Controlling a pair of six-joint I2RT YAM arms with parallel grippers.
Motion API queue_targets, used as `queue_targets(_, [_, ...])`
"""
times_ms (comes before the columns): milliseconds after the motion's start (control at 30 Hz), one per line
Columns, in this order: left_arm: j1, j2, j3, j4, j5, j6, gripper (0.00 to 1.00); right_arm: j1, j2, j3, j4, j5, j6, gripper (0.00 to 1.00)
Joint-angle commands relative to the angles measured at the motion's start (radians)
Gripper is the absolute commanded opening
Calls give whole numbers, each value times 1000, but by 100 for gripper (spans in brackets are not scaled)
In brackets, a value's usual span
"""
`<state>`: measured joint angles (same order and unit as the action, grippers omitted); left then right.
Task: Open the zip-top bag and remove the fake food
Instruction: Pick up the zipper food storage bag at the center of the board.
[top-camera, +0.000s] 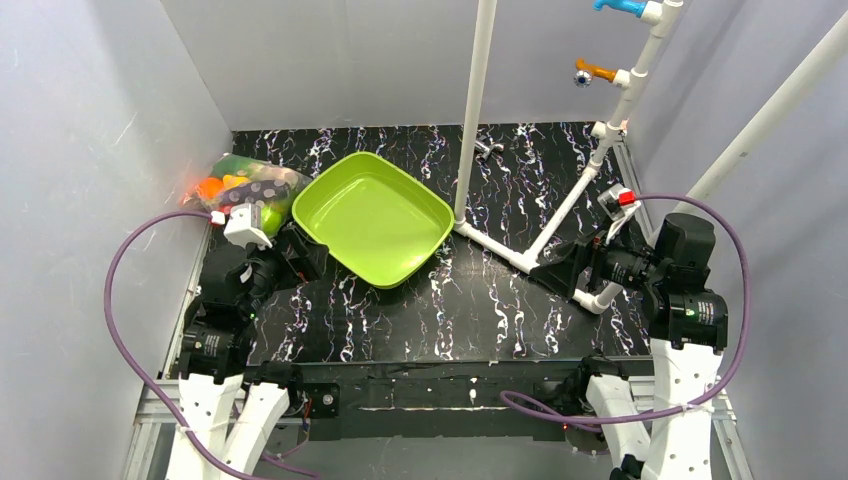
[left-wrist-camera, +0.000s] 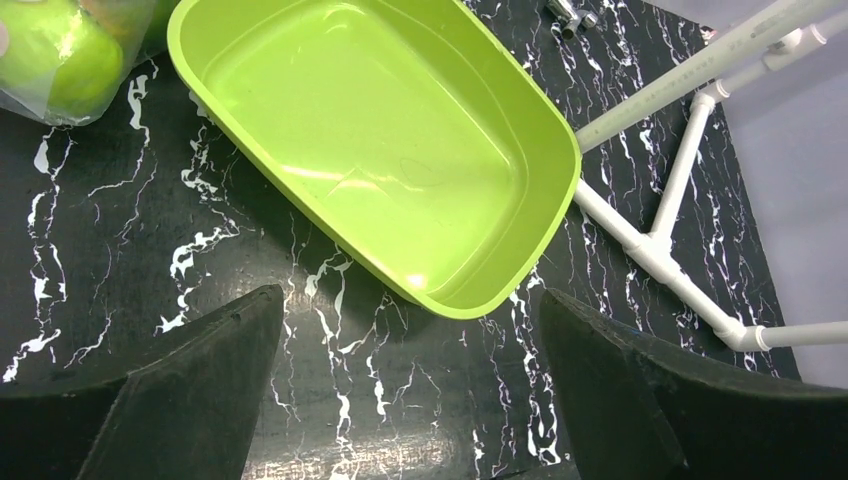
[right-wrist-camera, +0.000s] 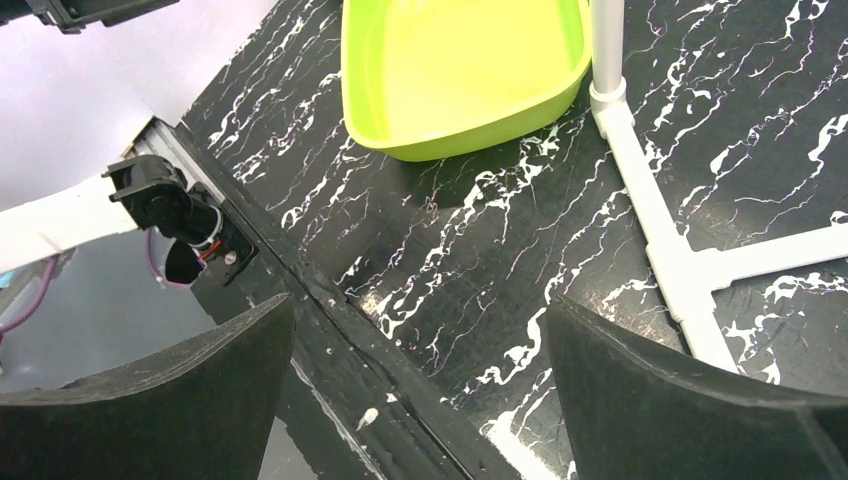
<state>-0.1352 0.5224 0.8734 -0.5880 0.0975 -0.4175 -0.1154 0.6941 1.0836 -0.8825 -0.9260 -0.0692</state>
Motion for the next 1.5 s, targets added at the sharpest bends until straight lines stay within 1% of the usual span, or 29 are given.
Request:
queue_targets(0, [-6,-2,38,-8,11,7,99,4,-1,57,32,-23,56,100])
queue_targets(67, [-6,-4,42,-16,1,17,100,5,2,65,24,-44,49,100])
queue_targets(267, [-5,-14,52,-35,-22,40,100,3,9,60,33,-40,43,100])
queue_targets(333, [-6,-16,48,-34,-22,41,100,4,8,51,30,-50,13,100])
queue_targets(367, [-6,-14,42,-31,-27,42,100,4,9,45,19,-68,-40,100])
queue_targets(400, [-6,-9,35,-21,-33,40,100,3,11,38,-12,-91,-125,100])
queue_targets(433, [-6,3,24,-1,-35,43,100,5,12,25,-57,-134,-247,100])
queue_targets(467, [-6,24,8,19,-41,45,100,9,15,6,-87,-159,-316,100])
queue_targets(567, [1,132,3,53,-70,28,99,40,28,-44,-104,-149,-428,100])
queue_targets(667, [36,246,35,96,-46,0,99,99,38,-63,-117,-101,-495,100])
queue_targets(833, [131,433,137,96,36,-17,100,247,64,-117,-123,-21,-587,99])
queue_targets(900, [199,508,174,87,43,-2,99,279,81,-140,-107,-2,-607,100])
queue_targets(1033, [235,647,255,52,-72,58,100,324,113,-179,-59,24,-626,100])
queue_targets(1100, [236,721,304,38,-182,103,100,327,123,-209,-20,8,-620,100])
queue_targets(1167, [236,786,336,48,-246,166,99,330,131,-240,23,-32,-596,100])
queue_targets(1200, [235,819,353,53,-268,194,99,334,133,-243,14,-48,-601,100])
queue_targets(1367, [236,993,439,66,-296,310,87,356,123,-247,-4,-25,-617,100])
queue_targets(1433, [235,1058,473,73,-310,349,79,366,118,-254,-6,-11,-619,100])
queue_targets(1467, [234,1090,488,74,-320,365,77,370,118,-256,-4,1,-618,100])
